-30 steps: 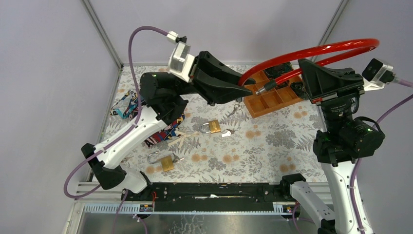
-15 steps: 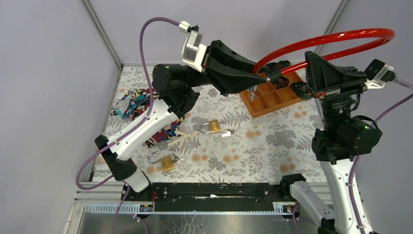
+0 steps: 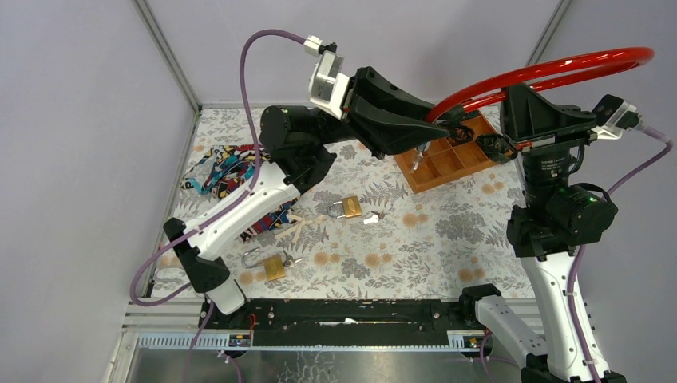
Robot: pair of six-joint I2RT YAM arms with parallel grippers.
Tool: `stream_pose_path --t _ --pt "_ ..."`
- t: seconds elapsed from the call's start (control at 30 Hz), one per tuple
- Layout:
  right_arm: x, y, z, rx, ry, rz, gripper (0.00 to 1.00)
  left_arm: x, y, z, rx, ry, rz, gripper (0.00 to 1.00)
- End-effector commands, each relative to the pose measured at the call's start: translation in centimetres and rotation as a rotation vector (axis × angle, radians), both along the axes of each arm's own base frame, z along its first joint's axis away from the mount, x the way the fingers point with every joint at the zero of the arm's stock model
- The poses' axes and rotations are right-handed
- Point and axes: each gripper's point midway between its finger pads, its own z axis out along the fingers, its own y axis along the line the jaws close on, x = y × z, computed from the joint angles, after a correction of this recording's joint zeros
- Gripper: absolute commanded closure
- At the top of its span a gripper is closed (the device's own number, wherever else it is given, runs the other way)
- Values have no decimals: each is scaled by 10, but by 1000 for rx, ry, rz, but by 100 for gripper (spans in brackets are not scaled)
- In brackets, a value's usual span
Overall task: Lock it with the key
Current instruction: Lock the lock.
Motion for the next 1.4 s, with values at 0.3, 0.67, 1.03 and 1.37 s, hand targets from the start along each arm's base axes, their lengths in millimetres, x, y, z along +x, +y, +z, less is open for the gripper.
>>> stream_pose_path --t 0.3,0.67,1.03,1.37 --pt "-30 -17 16 96 -41 8 100 15 0 26 -126 -147 120 100" --pt "-35 -24 20 85 -24 -69 100 17 13 26 -122 -222 150 100" --pt "-35 -20 25 95 -32 -17 100 14 10 26 -122 -201 123 100" --pt "-31 -22 22 113 -27 -11 100 4 3 31 -146 -203 91 100"
